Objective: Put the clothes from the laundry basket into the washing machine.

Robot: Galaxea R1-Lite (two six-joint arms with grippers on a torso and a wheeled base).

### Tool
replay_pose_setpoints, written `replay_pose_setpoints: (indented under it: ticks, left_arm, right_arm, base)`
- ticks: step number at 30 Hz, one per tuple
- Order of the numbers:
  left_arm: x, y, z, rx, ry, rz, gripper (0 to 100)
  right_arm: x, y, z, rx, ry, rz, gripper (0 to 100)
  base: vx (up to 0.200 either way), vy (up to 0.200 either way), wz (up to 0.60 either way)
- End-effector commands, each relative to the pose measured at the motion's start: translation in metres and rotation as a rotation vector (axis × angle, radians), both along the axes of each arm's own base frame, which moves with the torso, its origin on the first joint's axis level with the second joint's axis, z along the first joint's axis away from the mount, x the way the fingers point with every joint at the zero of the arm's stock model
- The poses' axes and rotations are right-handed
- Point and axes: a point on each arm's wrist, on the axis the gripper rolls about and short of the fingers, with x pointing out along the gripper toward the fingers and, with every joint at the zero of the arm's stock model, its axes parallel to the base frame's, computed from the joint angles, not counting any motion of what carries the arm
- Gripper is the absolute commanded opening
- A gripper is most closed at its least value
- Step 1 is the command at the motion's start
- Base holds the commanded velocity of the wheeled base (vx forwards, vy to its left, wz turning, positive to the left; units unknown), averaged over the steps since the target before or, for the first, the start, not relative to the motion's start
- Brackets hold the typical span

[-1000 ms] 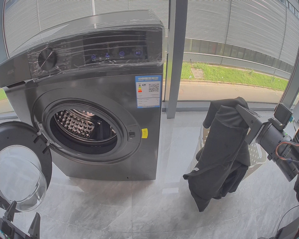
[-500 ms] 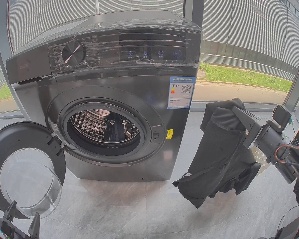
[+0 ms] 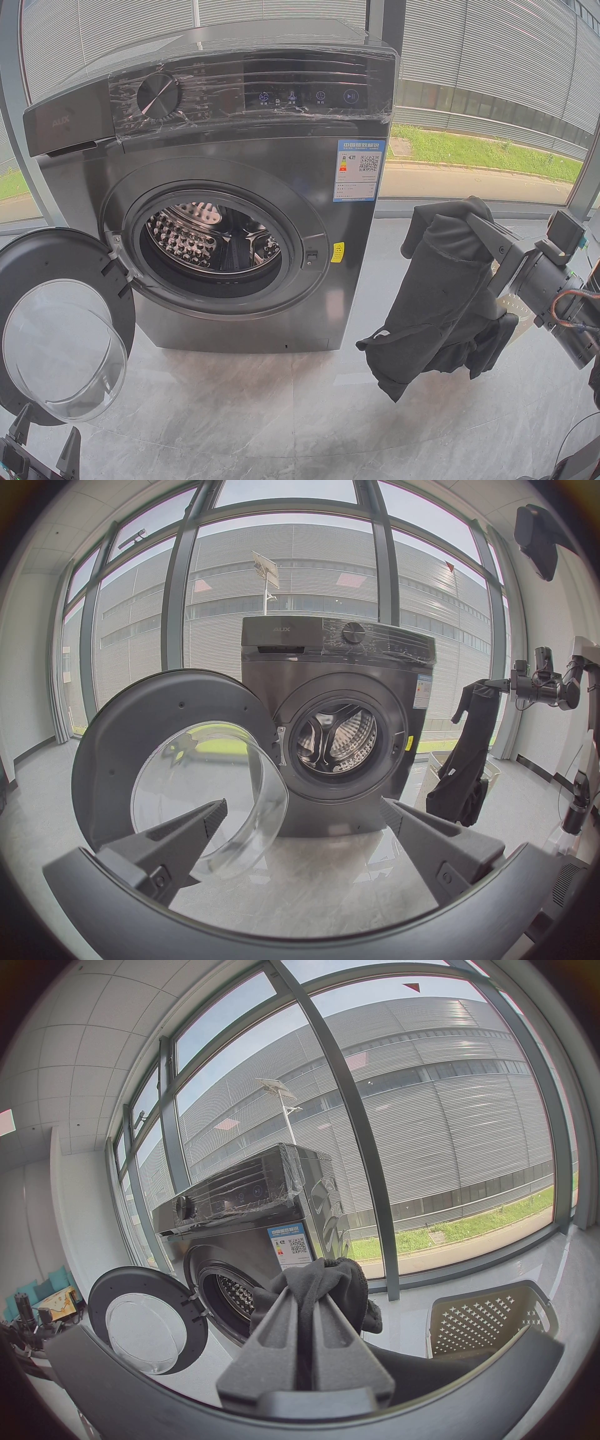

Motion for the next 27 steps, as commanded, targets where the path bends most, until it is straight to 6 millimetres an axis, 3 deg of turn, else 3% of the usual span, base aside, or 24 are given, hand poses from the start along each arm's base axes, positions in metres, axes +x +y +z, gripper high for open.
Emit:
replay_pose_setpoints:
  ticks: [1, 9, 27]
  left_arm:
    - [-0.0002, 0.0000, -0.0049, 0.000, -0.002, 0.000, 100]
    - [-0.0002, 0.0000, -0.0049, 0.000, -0.002, -0.002, 100]
    - [-0.0002, 0.0000, -0.0049, -0.001, -0.002, -0.002, 100]
  right_arm:
    - [0.0004, 0.0003, -0.0006, 0.001, 0.004, 0.002, 0]
    - [0.0004, 0.0003, -0.0006, 0.001, 0.004, 0.003, 0]
    - [0.0004, 0.0008, -0.0009, 0.000, 0.005, 0.005, 0]
  base:
    - [0.000, 0.000, 0.00]
    - [0.000, 0.000, 0.00]
    - [0.000, 0.200, 0.00]
